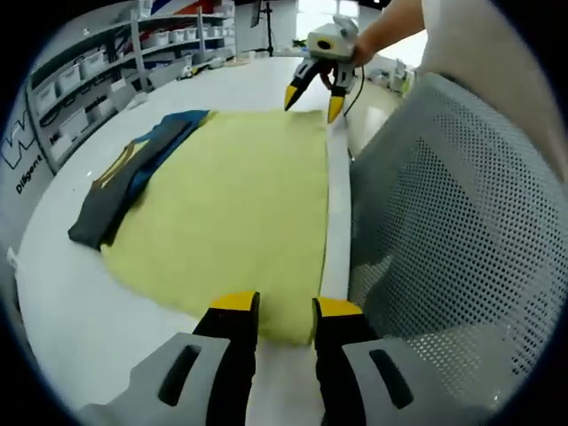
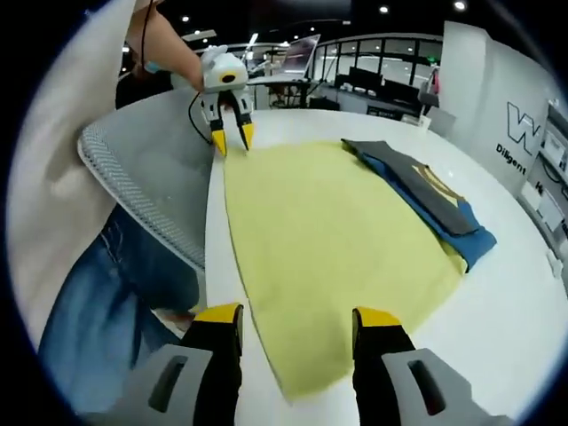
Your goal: Fold the garment on the visible template until the final outline fits inside the template.
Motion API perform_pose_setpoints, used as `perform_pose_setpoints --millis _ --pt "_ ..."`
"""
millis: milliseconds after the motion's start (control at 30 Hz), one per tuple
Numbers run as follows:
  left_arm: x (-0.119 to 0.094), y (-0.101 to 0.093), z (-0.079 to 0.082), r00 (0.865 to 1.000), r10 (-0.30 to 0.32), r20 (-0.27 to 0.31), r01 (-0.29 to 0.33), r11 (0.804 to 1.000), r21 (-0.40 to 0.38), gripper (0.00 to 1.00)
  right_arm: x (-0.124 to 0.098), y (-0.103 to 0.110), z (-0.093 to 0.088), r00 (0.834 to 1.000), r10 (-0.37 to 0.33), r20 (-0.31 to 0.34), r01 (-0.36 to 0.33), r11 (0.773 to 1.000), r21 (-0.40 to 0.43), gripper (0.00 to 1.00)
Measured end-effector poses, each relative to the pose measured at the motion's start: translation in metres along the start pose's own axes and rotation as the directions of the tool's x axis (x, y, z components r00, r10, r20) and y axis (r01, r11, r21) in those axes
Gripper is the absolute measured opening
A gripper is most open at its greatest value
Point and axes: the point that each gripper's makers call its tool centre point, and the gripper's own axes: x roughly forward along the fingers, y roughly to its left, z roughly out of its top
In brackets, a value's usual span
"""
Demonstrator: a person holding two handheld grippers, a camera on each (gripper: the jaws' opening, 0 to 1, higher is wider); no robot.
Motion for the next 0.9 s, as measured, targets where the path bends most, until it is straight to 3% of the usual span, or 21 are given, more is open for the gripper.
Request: perform_pose_setpoints --millis 133,267,400,533,900 --pt "-0.001 -0.005 -0.011 0.999 -0.007 -0.037 0.008 0.999 0.032 0.21 -0.003 0.001 -0.007 1.0 -0.002 -0.014 0.002 1.0 0.004 0.4" --pt "-0.003 -0.003 -0.011 1.0 0.002 -0.029 -0.002 1.0 0.021 0.21 -0.004 0.004 -0.016 1.0 0.003 -0.031 -0.003 1.0 0.011 0.36" --pt "-0.003 -0.003 -0.013 1.0 -0.003 -0.025 0.003 1.0 0.016 0.13 -0.004 0.007 -0.024 0.999 0.009 -0.049 -0.009 1.0 0.014 0.33" --pt "-0.004 -0.001 -0.014 0.999 0.006 -0.039 -0.005 1.0 0.025 0.05 -0.006 0.01 -0.028 0.998 0.013 -0.058 -0.012 1.0 0.008 0.27" --pt "-0.01 0.007 -0.023 0.996 0.022 -0.082 -0.018 0.999 0.05 0.03 -0.008 0.011 -0.029 0.998 0.022 -0.059 -0.022 1.0 -0.001 0.13"
